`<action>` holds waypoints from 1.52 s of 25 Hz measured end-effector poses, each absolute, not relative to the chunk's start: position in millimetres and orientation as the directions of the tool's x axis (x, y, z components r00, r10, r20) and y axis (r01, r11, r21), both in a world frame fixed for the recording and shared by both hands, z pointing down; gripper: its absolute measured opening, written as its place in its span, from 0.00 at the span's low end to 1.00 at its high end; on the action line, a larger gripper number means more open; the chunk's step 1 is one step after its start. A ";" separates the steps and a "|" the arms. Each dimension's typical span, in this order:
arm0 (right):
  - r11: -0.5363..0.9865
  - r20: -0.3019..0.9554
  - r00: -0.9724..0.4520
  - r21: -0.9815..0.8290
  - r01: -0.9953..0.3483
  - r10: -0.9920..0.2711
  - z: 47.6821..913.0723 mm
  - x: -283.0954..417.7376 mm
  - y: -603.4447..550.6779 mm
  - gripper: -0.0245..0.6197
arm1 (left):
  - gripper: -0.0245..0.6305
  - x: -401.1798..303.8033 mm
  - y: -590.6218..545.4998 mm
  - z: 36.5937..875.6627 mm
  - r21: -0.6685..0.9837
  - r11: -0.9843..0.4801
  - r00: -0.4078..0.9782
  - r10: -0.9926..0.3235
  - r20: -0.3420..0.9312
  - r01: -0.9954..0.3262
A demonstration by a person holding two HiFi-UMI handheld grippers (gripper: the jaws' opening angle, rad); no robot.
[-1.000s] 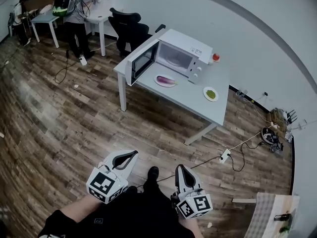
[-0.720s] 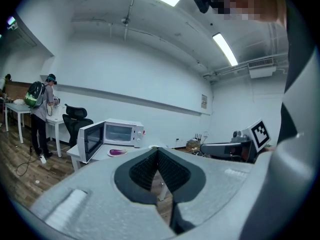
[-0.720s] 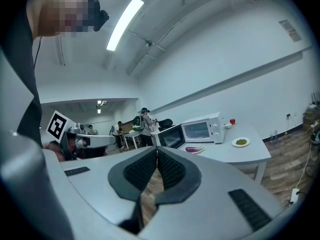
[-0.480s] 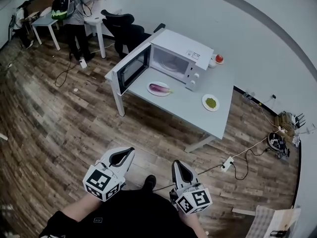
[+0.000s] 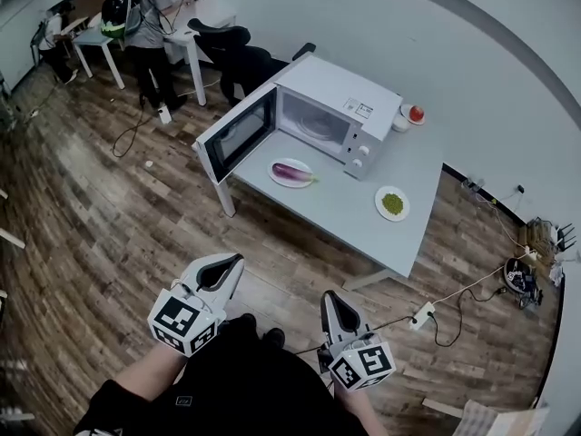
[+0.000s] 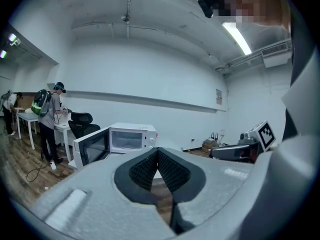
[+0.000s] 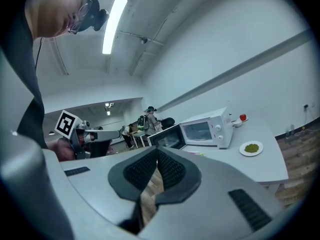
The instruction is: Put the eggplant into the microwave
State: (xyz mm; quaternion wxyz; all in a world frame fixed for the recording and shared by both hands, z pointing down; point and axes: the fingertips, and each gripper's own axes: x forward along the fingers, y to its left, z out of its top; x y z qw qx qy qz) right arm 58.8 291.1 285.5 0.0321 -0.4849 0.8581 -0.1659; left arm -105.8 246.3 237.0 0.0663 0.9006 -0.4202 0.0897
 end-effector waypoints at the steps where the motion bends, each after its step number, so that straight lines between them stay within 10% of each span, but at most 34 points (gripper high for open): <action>1: 0.476 0.106 -0.531 -0.321 -0.819 -0.841 286.6 59.9 284.7 0.06 | 0.05 -103.9 239.9 236.3 0.040 -0.639 0.631 -0.744 0.219 -0.768; 38: 0.481 0.282 -0.571 -0.331 -0.812 -0.771 338.9 17.4 -25.6 0.06 | 0.05 -113.1 -65.1 307.0 0.099 -0.675 0.665 -0.672 0.325 -0.731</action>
